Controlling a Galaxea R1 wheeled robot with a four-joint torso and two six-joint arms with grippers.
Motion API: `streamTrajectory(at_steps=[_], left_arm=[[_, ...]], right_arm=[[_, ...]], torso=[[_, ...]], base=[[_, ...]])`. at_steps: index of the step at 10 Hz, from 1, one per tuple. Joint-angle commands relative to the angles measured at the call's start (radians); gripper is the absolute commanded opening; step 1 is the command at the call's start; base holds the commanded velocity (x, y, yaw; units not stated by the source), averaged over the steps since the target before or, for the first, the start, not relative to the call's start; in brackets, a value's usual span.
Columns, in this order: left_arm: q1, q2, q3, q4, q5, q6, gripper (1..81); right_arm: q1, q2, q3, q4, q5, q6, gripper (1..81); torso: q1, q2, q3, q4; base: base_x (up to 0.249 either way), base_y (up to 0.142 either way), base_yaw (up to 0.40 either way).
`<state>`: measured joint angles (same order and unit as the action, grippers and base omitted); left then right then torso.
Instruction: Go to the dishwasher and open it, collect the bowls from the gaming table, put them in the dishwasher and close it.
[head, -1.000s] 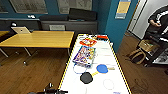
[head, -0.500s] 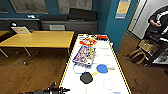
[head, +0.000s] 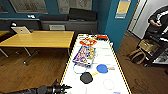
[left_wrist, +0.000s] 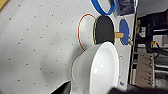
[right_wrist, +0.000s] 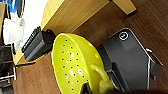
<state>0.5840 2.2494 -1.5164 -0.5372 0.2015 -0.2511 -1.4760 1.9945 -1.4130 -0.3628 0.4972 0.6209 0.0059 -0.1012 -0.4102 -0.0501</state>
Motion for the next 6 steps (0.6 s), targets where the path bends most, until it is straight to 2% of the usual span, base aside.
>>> streamTrajectory(at_steps=[1,2,4,6], left_arm=[[-0.151,-0.036,0.01,-0.024,0.085,-0.034,81.1],[-0.155,-0.025,-0.007,-0.024,0.088,-0.037,81.1],[-0.178,0.027,-0.093,-0.023,0.147,-0.073,81.1],[-0.183,0.07,-0.137,-0.013,0.157,-0.074,81.1]], right_arm=[[0.03,-0.063,0.031,-0.036,-0.029,-0.001,1.0],[0.032,-0.063,0.034,-0.038,-0.029,-0.001,1.0],[0.032,-0.063,0.031,-0.076,-0.029,-0.001,1.0],[0.028,-0.064,0.025,-0.09,-0.028,0.005,1.0]], torso=[[0.0,0.0,0.0,0.0],[0.0,0.0,0.0,0.0],[0.0,0.0,0.0,0.0],[0.0,0.0,0.0,0.0]], base=[[0.0,0.0,0.0],[0.0,0.0,0.0],[0.0,0.0,0.0],[0.0,0.0,0.0]])
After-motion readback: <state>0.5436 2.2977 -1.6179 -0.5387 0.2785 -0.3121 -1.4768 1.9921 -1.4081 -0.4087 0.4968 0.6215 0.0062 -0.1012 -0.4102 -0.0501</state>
